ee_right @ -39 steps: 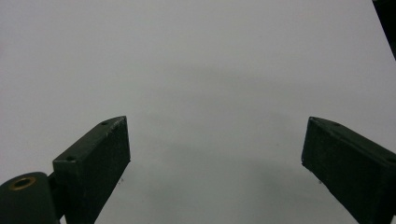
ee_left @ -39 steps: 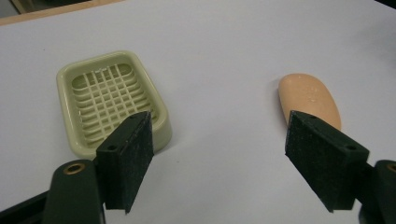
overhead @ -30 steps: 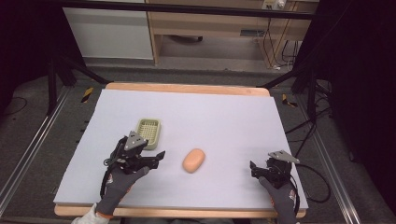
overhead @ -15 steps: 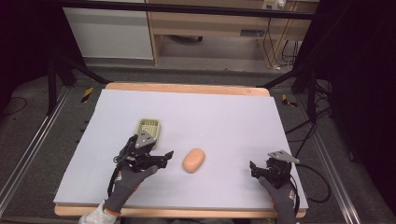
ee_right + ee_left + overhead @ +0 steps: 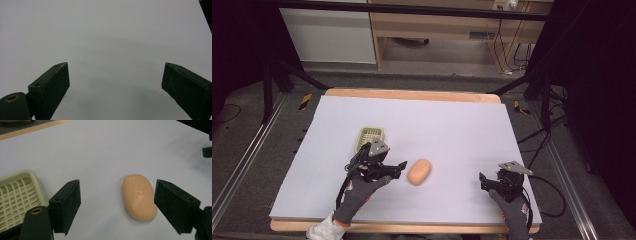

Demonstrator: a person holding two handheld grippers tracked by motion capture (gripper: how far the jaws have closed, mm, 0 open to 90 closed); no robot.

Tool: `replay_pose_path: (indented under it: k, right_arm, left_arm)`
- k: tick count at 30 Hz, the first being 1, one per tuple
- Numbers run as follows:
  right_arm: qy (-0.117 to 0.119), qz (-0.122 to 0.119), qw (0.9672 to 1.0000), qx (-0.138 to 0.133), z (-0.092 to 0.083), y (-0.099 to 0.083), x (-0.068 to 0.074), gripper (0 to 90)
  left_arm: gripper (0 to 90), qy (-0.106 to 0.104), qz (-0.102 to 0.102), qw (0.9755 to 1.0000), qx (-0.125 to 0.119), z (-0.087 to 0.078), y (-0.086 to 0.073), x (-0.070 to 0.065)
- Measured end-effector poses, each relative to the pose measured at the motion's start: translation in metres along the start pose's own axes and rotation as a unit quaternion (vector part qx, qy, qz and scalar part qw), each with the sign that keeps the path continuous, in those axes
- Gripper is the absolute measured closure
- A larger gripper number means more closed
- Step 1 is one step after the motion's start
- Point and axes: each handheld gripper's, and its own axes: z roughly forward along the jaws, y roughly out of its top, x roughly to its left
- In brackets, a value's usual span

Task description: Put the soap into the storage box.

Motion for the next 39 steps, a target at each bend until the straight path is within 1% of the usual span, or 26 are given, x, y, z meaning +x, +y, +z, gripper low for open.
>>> replay_pose_path:
  k: [1, 5, 8, 21, 24, 26, 29, 33, 39]
  right_arm:
    - [0.0, 0.0, 1.0, 0.0, 0.0, 0.0, 0.0, 8.2]
    - [0.0, -0.001, 1.0, 0.0, 0.0, 0.0, 0.0, 8.2]
    - [0.0, -0.001, 1.0, 0.001, 0.0, 0.0, 0.0, 8.2]
    - [0.003, -0.001, 1.0, 0.001, 0.0, 0.0, 0.001, 8.2]
    - [0.003, 0.0, 1.0, 0.003, 0.001, 0.0, 0.001, 8.2]
    - [0.003, 0.0, 1.0, 0.003, 0.001, 0.0, 0.002, 8.2]
    - [0.002, 0.0, 1.0, 0.003, 0.001, 0.0, 0.002, 8.1]
    - [0.002, -0.001, 1.0, 0.004, 0.001, 0.0, 0.002, 8.1]
    - [0.001, -0.002, 1.0, 0.004, 0.002, 0.0, 0.002, 8.1]
  left_arm:
    - [20.6, -0.001, -0.003, 1.0, -0.002, 0.001, 0.0, -0.001]
    - [20.5, -0.004, 0.004, 1.0, 0.005, 0.006, 0.002, -0.004]
    - [20.4, -0.001, 0.009, 0.9999, 0.009, 0.01, 0.002, -0.008]
    - [19.9, -0.009, 0.017, 0.9995, 0.023, 0.025, 0.003, -0.019]
    - [19.9, -0.011, 0.019, 0.9994, 0.028, 0.029, 0.003, -0.023]
    - [19.9, -0.012, 0.024, 0.9991, 0.032, 0.033, 0.003, -0.025]
    - [19.9, -0.015, 0.025, 0.9989, 0.037, 0.037, 0.003, -0.028]
    - [19.8, -0.016, 0.032, 0.9983, 0.045, 0.043, 0.002, -0.032]
    - [19.6, -0.02, 0.038, 0.9977, 0.053, 0.048, 0.002, -0.036]
